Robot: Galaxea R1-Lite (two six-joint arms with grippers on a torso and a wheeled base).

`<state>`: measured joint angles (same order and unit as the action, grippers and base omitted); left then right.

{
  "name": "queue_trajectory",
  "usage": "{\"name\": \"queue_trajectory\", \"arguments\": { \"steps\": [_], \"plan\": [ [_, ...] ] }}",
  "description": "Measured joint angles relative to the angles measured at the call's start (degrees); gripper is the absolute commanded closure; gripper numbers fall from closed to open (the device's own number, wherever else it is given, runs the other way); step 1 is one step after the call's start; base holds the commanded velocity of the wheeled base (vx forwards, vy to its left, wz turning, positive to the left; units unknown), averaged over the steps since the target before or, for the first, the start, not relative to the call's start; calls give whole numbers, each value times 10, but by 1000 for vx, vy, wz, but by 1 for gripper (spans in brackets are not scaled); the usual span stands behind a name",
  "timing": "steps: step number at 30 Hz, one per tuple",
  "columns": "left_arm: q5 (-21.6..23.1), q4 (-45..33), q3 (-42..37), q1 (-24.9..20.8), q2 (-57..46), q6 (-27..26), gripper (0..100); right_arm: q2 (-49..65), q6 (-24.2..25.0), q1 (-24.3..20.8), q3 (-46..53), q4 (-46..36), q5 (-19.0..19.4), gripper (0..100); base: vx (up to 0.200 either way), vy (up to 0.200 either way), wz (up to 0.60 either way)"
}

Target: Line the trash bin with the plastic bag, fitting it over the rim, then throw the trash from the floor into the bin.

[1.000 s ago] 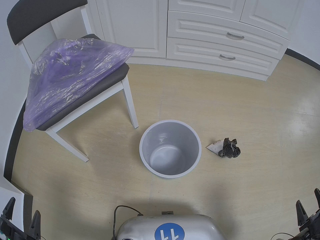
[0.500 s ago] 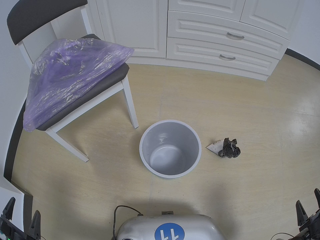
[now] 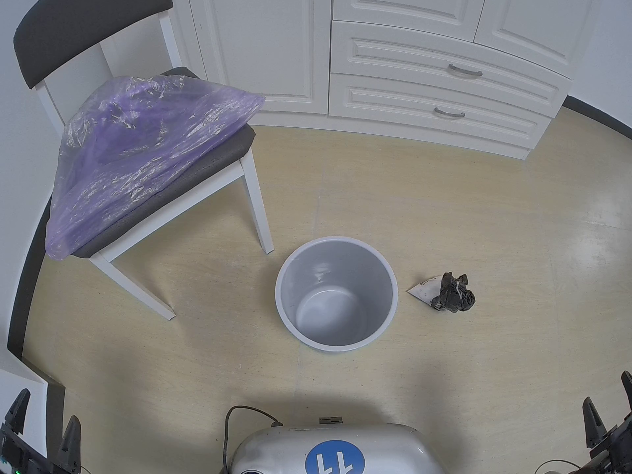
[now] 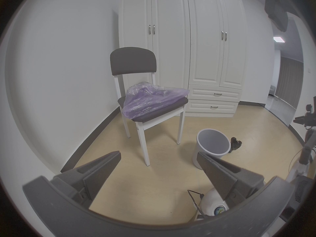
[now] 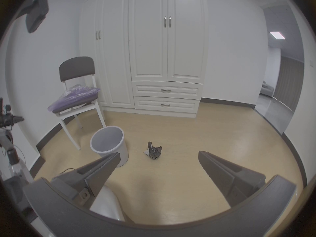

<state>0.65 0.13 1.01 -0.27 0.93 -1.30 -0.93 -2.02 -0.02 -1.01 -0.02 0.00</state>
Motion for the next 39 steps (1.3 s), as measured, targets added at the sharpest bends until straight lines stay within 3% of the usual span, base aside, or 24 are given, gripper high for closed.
{"name": "queue_trajectory", "arguments": {
  "steps": [8,17,25,29,35,39],
  "plan": [
    [4,3,0,1,0,-10,0,0,-12,0,0,0,8,0,0,0,0],
    [-23,1,0,1,0,39,0,0,22,0,0,1,-1,0,0,0,0],
    [6,11,0,2,0,-16,0,0,-14,0,0,1,8,0,0,0,0],
    [5,22,0,2,0,13,0,0,14,0,0,2,2,0,0,0,0],
    [0,56,9,1,0,110,0,0,23,0,0,3,-5,0,0,0,0],
    [0,60,20,1,0,96,0,0,18,0,0,4,-6,0,0,0,0]
  ]
}}
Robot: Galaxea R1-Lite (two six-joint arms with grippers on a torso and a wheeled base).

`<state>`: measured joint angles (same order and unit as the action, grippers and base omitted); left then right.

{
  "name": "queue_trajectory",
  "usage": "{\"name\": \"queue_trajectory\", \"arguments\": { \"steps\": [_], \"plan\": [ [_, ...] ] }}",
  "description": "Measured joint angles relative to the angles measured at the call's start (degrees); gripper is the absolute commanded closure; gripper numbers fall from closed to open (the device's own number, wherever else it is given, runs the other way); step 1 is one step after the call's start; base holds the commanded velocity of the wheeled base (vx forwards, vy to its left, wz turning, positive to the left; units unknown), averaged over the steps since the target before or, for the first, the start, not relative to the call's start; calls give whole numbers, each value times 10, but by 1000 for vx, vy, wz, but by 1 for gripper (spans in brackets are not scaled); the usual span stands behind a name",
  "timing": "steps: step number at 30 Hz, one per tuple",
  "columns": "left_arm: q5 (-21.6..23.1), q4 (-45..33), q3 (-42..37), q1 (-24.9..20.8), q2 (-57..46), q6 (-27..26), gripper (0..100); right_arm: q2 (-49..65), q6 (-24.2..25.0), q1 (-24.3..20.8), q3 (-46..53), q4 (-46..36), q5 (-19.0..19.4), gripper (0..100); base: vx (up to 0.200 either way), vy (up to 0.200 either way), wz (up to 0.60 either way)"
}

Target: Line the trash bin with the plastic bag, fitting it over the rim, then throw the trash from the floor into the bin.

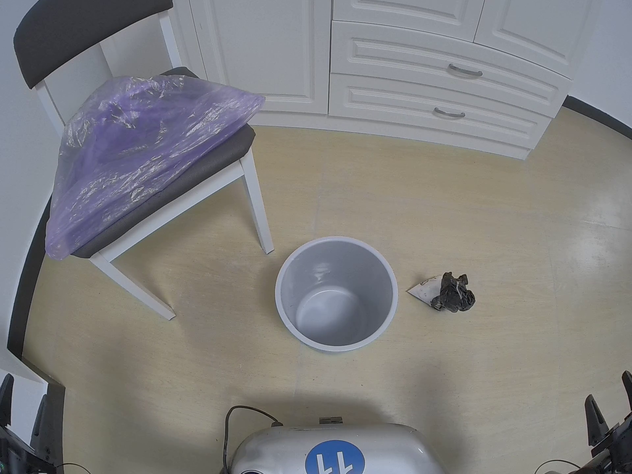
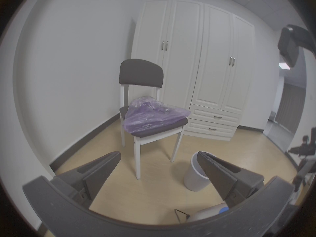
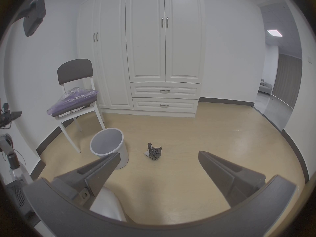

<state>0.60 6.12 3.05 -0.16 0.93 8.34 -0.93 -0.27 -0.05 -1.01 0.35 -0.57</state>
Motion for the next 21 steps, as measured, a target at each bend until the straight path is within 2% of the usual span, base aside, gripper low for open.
{"name": "queue_trajectory", "arguments": {
  "steps": [3,6,11,17,21],
  "plan": [
    [1,-11,14,-1,0,-54,0,0,-6,0,0,2,2,0,0,0,0],
    [1,-21,28,-2,0,-83,0,0,4,-1,-2,12,3,0,0,0,0],
    [2,-30,36,-6,6,-88,0,-9,62,-5,-55,5,4,0,0,0,0],
    [1,-34,51,-20,43,-95,0,-40,43,-23,-103,2,10,0,0,0,0],
    [-2,-33,77,-25,100,-100,0,-74,37,-27,-131,5,30,0,0,0,0]
  ]
}}
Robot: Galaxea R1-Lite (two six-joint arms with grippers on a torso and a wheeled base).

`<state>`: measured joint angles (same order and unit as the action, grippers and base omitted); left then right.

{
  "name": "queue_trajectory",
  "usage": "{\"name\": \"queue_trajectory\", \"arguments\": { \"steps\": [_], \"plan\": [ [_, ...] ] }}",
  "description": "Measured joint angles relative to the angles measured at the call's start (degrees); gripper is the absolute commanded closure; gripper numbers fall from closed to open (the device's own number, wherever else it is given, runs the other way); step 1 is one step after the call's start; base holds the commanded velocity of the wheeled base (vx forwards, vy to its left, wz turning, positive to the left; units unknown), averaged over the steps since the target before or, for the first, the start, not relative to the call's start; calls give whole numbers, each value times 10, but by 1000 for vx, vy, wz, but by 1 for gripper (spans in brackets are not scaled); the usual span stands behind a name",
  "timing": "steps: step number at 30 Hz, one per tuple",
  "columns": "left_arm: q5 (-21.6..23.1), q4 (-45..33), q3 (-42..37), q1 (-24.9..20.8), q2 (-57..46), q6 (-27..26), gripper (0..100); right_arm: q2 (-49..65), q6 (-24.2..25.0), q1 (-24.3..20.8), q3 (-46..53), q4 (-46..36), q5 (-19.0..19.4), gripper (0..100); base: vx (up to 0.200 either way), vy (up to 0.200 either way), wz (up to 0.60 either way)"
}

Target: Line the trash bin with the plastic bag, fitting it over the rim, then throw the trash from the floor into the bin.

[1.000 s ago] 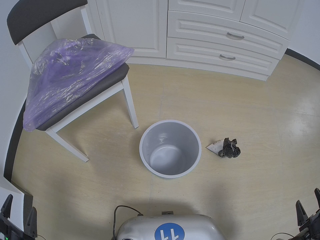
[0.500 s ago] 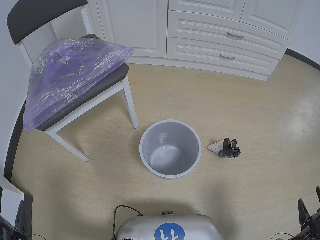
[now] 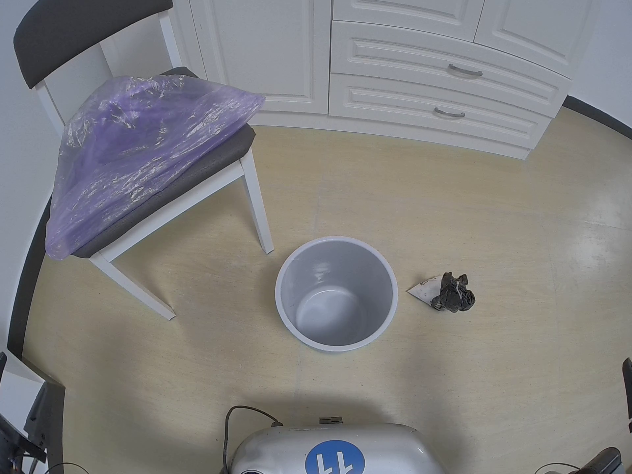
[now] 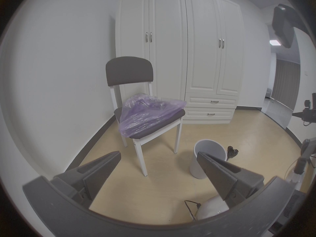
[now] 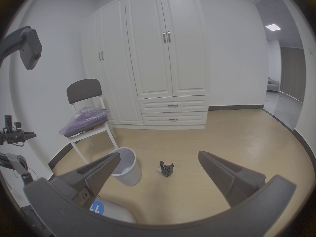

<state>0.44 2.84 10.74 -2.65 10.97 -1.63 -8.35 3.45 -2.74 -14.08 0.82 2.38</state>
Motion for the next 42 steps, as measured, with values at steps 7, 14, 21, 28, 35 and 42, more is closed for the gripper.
{"name": "queue_trajectory", "arguments": {
  "steps": [7,14,21,28,35,42],
  "plan": [
    [-3,5,61,-1,125,-5,0,-102,8,14,-47,42,16,0,0,0,0],
    [-5,6,114,1,223,-29,0,-231,35,27,-71,170,18,0,0,0,0],
    [-39,6,149,27,290,-107,0,-361,57,15,-113,282,-28,0,0,0,0],
    [-55,11,182,50,357,-141,0,-459,81,-59,-171,360,-131,0,0,0,0],
    [-57,79,171,77,416,-151,0,-507,85,-129,-172,392,-180,0,0,0,0],
    [-55,115,157,110,444,-152,0,-523,78,-241,-175,421,-286,0,0,0,0]
  ]
}}
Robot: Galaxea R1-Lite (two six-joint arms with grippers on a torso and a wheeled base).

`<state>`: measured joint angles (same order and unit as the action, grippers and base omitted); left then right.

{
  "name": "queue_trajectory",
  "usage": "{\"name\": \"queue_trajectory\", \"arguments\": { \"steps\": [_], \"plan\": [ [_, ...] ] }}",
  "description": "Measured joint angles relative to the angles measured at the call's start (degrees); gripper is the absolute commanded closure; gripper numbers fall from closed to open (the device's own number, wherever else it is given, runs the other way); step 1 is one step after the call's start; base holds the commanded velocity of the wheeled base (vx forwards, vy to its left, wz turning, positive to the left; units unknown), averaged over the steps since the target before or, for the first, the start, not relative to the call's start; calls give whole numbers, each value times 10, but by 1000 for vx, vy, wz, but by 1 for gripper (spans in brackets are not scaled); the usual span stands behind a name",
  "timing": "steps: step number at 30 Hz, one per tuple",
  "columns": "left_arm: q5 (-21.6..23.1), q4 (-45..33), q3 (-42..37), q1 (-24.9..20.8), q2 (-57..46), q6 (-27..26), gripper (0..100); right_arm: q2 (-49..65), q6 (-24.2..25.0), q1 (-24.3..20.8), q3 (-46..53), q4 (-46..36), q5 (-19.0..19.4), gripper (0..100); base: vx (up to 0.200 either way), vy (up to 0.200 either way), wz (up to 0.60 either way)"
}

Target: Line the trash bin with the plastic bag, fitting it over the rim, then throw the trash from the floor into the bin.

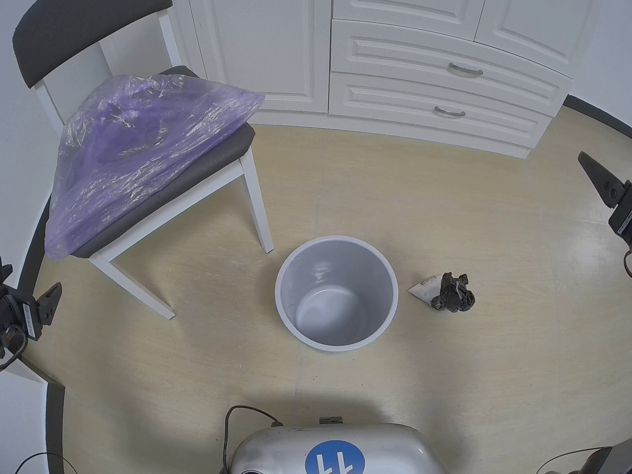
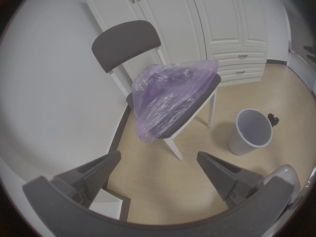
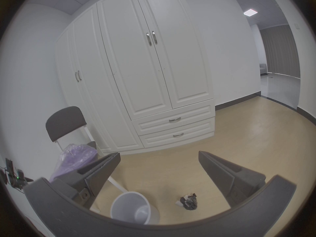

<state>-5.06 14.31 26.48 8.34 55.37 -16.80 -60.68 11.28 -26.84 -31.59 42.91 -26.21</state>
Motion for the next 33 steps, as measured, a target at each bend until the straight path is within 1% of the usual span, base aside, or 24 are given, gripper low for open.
{"name": "queue_trajectory", "arguments": {
  "steps": [5,6,8,10,12,15,18,23,31,33],
  "plan": [
    [9,11,-4,26,12,0,0,-13,-20,-110,-14,36,-115,0,0,0,0],
    [15,13,-4,36,15,0,0,-16,-24,-128,-18,45,-134,0,0,0,0],
    [35,16,-4,60,22,0,0,-21,-30,-154,-22,55,-153,0,0,0,0],
    [70,24,-2,90,29,0,0,-26,-33,-168,-26,62,-158,0,0,0,0],
    [118,38,0,124,38,0,0,-30,-36,-177,-29,67,-160,0,0,0,0],
    [174,60,2,168,54,0,0,-33,-37,-181,-32,70,-161,0,0,0,0],
    [213,87,4,202,75,0,0,-34,-38,-183,-36,73,-162,0,0,0,0],
    [224,117,5,222,110,1,0,-35,-36,-185,-40,74,-162,0,0,0,0],
    [224,160,2,227,164,4,0,-42,-23,-185,-39,74,-162,0,0,0,0],
    [224,182,2,228,183,4,0,-43,-21,-185,-38,74,-162,0,0,0,0]
  ]
}}
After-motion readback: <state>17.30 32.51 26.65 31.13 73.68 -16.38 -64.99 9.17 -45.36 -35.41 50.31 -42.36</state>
